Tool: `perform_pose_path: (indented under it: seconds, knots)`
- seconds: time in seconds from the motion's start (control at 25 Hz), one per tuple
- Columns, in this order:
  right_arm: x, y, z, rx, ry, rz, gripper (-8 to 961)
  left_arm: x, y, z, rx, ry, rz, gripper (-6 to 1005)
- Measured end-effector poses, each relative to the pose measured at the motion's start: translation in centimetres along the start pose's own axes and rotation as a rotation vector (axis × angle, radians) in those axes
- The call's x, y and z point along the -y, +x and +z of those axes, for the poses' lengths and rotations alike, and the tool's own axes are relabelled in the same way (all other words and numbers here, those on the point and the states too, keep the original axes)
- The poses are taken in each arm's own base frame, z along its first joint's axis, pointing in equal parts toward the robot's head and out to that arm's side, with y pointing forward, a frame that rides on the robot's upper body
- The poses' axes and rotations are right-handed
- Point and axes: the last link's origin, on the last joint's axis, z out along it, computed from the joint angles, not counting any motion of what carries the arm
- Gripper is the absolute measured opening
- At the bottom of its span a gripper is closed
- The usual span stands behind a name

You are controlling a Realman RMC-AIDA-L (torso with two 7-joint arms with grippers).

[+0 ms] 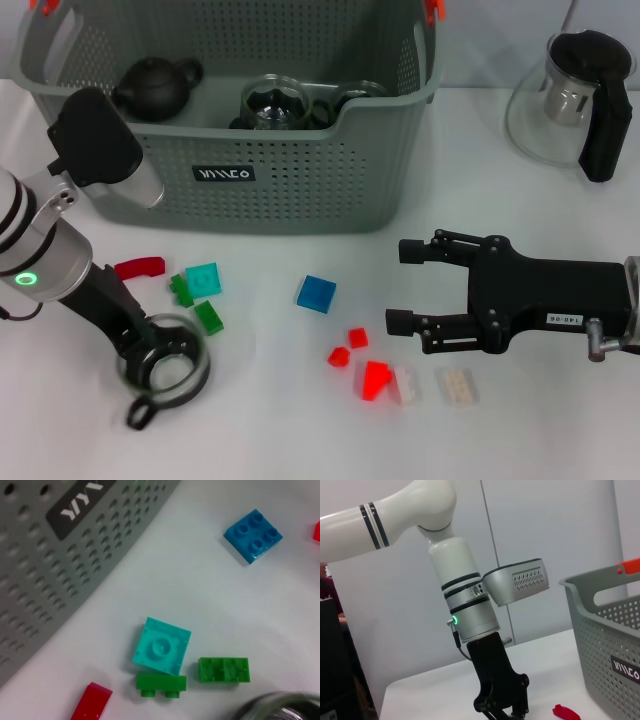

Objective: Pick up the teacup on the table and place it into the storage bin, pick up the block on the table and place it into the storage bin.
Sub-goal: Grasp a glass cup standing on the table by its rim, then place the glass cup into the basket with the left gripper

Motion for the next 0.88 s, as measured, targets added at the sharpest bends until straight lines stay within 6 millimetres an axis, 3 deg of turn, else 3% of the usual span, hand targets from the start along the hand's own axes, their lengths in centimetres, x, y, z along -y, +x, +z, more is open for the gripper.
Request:
perform_pose_path:
  seconds: [0.28,0.44,0.6,0.64,0.88]
  knots:
    - [0.0,0.0,0.0,0.000,-0.001,-0.001,927,-0.1,-0.1,-0.4,-0.015,-0.020,-0.006,43]
    - [0.0,-0.1,0.0,0.000,-0.001,-0.001,927,0.0,-0.2,-1.5,-0.111,-0.089,-0.002,40]
    - [0.0,0.1,0.0,0.002,-0.001,0.007,927,0.6,-1.0,-3.4,-0.318,-0.222,-0.008,45]
    - [-0.1,0.1,0.1,0.002,-0.002,0.008,927,1.0,-1.7,-4.8,-0.509,-0.351,-0.004,48]
    - [-0.1,0.1,0.1,0.002,-0.002,0.008,927,1.1,-1.7,-8.2,-1.005,-0.495,0.012,60]
